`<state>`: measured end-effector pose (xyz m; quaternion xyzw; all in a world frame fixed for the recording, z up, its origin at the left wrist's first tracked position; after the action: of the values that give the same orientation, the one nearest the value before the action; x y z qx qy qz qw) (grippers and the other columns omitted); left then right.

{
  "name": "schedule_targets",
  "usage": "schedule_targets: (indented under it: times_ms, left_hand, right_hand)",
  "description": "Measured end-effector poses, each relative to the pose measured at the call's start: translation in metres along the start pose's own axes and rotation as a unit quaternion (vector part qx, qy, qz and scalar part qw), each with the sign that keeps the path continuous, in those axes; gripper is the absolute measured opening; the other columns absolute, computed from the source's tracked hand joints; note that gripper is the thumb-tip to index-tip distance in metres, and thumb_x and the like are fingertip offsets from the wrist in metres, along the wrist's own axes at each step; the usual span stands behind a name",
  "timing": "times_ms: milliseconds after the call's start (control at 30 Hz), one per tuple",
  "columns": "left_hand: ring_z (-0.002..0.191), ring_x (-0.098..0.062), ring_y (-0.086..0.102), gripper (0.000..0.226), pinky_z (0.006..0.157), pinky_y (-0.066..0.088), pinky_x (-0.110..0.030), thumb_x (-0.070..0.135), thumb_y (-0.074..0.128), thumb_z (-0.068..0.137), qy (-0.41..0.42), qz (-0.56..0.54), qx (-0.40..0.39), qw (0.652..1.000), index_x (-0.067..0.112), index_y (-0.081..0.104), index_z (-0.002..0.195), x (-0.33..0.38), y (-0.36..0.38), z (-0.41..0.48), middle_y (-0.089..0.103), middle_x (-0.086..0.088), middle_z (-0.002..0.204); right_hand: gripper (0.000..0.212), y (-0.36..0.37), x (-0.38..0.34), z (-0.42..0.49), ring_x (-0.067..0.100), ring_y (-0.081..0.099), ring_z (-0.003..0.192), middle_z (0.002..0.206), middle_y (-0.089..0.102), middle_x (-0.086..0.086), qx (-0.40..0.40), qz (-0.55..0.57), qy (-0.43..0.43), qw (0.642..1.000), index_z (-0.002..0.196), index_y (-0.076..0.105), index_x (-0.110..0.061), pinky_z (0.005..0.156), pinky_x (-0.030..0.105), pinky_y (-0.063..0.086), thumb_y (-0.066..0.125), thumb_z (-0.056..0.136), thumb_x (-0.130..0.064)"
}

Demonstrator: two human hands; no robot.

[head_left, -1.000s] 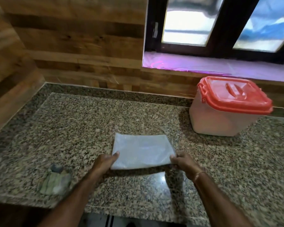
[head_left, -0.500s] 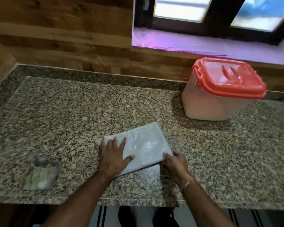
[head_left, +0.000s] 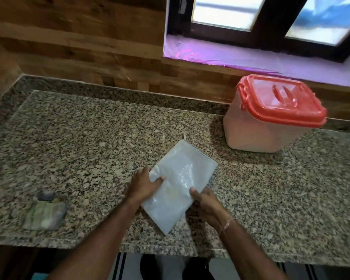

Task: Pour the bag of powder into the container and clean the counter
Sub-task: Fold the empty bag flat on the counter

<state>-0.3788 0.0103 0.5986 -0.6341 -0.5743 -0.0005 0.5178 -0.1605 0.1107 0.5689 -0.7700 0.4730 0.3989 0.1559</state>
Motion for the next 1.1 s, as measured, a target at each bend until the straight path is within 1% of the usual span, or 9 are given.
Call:
schedule_targets:
  times_ms: [67,133,200,267,367,567,767,900,1100]
  left_hand:
    - [0.103,-0.026,0.069,0.052,0.094,0.057,-0.049,0.063,0.061,0.09,-0.026,-0.2,-0.072,0.977,0.02,0.062,0.12,0.002,0.004,0.0,0.07,-0.008,0.12]
    - [0.097,-0.025,0.07,0.039,0.086,0.059,-0.044,0.048,0.06,0.098,-0.035,-0.28,-0.101,0.954,0.012,0.067,0.11,0.01,0.005,-0.006,0.073,-0.006,0.107]
    - [0.098,-0.024,0.068,0.027,0.08,0.057,-0.036,0.034,0.059,0.101,-0.043,-0.319,-0.069,0.944,0.009,0.07,0.102,0.015,0.004,-0.011,0.072,-0.002,0.102]
    - [0.092,-0.023,0.068,0.015,0.069,0.057,-0.029,0.023,0.062,0.101,-0.056,-0.364,-0.032,0.929,0.012,0.07,0.095,0.016,0.008,-0.014,0.073,-0.001,0.097]
    - [0.092,-0.031,0.072,0.01,0.083,0.062,-0.043,0.015,0.069,0.095,-0.062,-0.356,-0.011,0.933,0.008,0.073,0.101,0.018,0.015,-0.023,0.077,-0.008,0.095]
    - [0.082,-0.023,0.076,0.017,0.078,0.063,-0.044,0.034,0.079,0.085,-0.062,-0.259,0.096,0.959,0.021,0.075,0.095,0.027,-0.007,-0.049,0.078,0.002,0.088]
    - [0.064,-0.022,0.068,0.021,0.056,0.05,-0.026,0.026,0.073,0.093,-0.097,-0.369,0.152,0.912,0.006,0.075,0.096,0.042,0.0,-0.106,0.078,-0.007,0.079]
    - [0.07,-0.023,0.075,0.027,0.05,0.053,-0.025,0.034,0.074,0.092,-0.104,-0.44,0.219,0.865,0.008,0.075,0.099,0.046,0.022,-0.143,0.079,-0.01,0.087]
    - [0.07,-0.019,0.072,0.042,0.049,0.051,-0.022,0.043,0.071,0.093,-0.086,-0.425,0.36,0.826,0.001,0.075,0.087,0.045,0.018,-0.211,0.076,-0.01,0.081]
  right_hand:
    - [0.028,-0.002,-0.013,-0.004,0.035,0.073,0.115,0.123,0.077,0.014,-0.034,-0.035,-0.021,0.999,0.13,0.065,-0.003,0.098,0.051,0.059,0.06,0.103,-0.01]
    - [0.029,-0.007,-0.025,-0.01,0.028,0.075,0.111,0.122,0.077,0.011,-0.05,-0.062,-0.034,0.996,0.131,0.065,-0.005,0.09,0.041,0.063,0.06,0.105,-0.016]
    - [0.028,-0.015,-0.037,-0.014,0.022,0.077,0.106,0.118,0.079,0.008,-0.053,-0.093,-0.052,0.993,0.128,0.068,-0.007,0.08,0.032,0.063,0.059,0.106,-0.022]
    - [0.029,-0.024,-0.043,-0.013,0.027,0.077,0.106,0.117,0.079,0.01,-0.037,-0.138,-0.072,0.987,0.125,0.07,-0.005,0.083,0.038,0.064,0.062,0.104,-0.025]
    - [0.025,-0.042,-0.047,-0.01,0.045,0.075,0.099,0.105,0.08,0.022,0.011,-0.148,-0.101,0.984,0.108,0.075,0.004,0.088,0.052,0.062,0.07,0.099,-0.018]
    - [0.02,-0.028,-0.075,-0.013,0.023,0.073,0.059,0.095,0.076,0.016,-0.071,-0.127,-0.126,0.981,0.12,0.064,-0.011,0.041,0.026,0.051,0.058,0.106,-0.025]
    - [0.034,-0.03,-0.103,-0.022,0.022,0.073,0.055,0.092,0.076,0.024,-0.136,-0.128,-0.158,0.97,0.119,0.065,0.002,0.047,0.03,0.058,0.058,0.105,-0.029]
    - [0.058,-0.036,-0.116,-0.04,0.042,0.075,0.087,0.099,0.075,0.024,-0.124,-0.176,-0.228,0.95,0.095,0.073,-0.002,0.067,0.052,0.066,0.059,0.096,-0.058]
    - [0.055,-0.02,-0.091,-0.063,0.031,0.074,0.087,0.1,0.077,0.028,-0.206,-0.068,-0.133,0.967,0.101,0.072,0.014,0.083,0.053,0.062,0.063,0.102,-0.041]
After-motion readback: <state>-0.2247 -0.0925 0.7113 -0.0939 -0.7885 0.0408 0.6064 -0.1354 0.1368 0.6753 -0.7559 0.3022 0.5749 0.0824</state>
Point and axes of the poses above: each hand's wrist, its own z-axis towards the middle knuckle, its own y-axis out of the palm, x = y × z, the point moved 8 cm from there along z, towards the middle knuckle
